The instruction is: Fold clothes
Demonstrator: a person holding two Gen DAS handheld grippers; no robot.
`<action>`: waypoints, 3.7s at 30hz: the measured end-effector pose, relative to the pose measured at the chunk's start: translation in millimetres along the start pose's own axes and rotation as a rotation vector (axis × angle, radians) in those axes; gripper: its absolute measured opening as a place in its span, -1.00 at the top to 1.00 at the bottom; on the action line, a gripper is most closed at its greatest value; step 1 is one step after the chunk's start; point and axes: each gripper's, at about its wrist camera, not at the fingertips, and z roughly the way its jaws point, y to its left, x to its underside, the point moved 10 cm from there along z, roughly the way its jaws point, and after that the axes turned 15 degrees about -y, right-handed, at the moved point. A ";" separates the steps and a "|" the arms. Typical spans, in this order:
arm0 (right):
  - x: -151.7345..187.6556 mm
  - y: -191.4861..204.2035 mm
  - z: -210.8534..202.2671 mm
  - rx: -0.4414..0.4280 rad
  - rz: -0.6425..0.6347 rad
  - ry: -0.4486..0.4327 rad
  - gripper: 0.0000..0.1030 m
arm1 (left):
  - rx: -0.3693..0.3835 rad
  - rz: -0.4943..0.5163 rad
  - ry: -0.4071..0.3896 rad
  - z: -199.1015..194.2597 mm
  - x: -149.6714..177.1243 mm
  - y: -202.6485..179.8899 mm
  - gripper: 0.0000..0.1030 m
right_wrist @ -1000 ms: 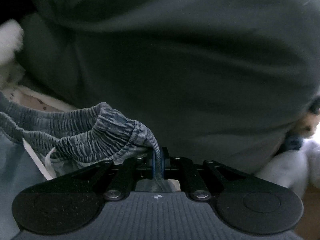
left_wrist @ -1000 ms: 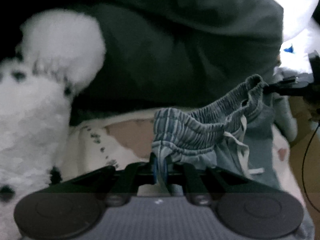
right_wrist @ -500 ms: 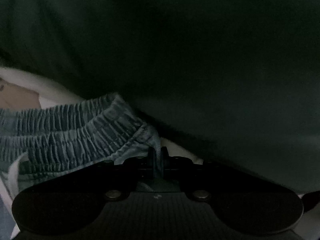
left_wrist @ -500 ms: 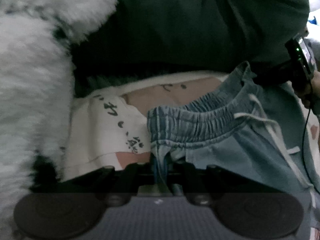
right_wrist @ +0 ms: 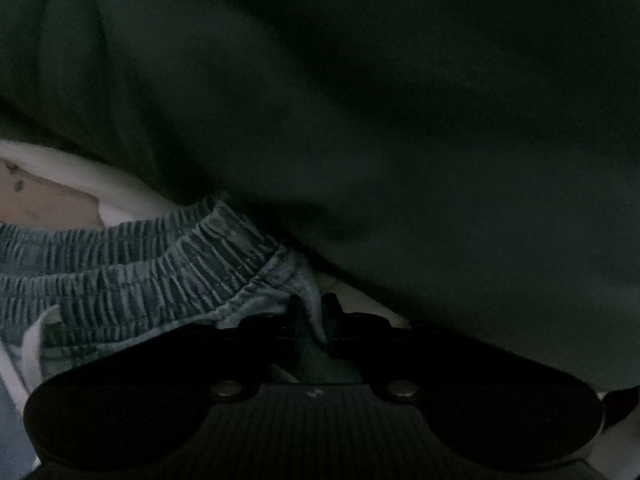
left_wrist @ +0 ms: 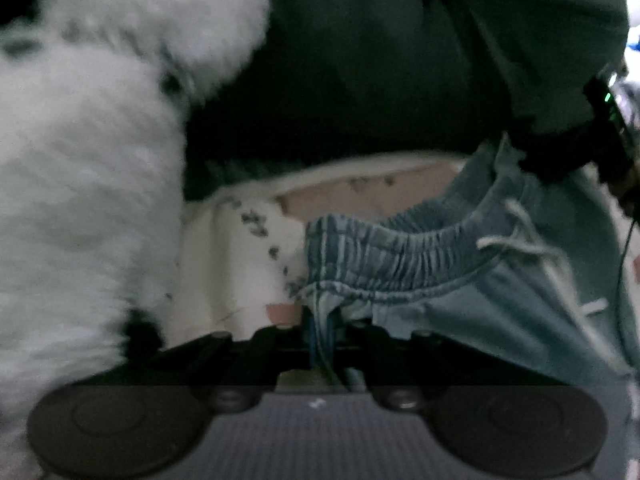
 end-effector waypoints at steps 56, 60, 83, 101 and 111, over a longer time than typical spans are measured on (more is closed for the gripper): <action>584.4 -64.9 -439.0 0.614 1.095 0.034 -0.26 | 0.500 0.577 0.084 73.5 -101.0 -355.1 -0.10; 604.6 -58.2 -437.6 0.644 1.169 0.000 -0.26 | 0.495 0.575 0.096 65.9 -88.2 -349.8 -0.11; 623.4 -95.9 -388.5 0.615 1.262 -0.172 -0.45 | 0.417 0.530 0.162 92.6 -11.1 -310.6 -0.34; 593.2 -88.8 -423.4 0.600 1.203 -0.247 0.90 | 0.417 0.540 0.095 86.9 -23.8 -316.4 -0.26; 594.2 -79.2 -471.6 0.682 1.195 -0.217 0.90 | 0.423 0.466 0.027 87.4 -44.5 -321.6 -0.26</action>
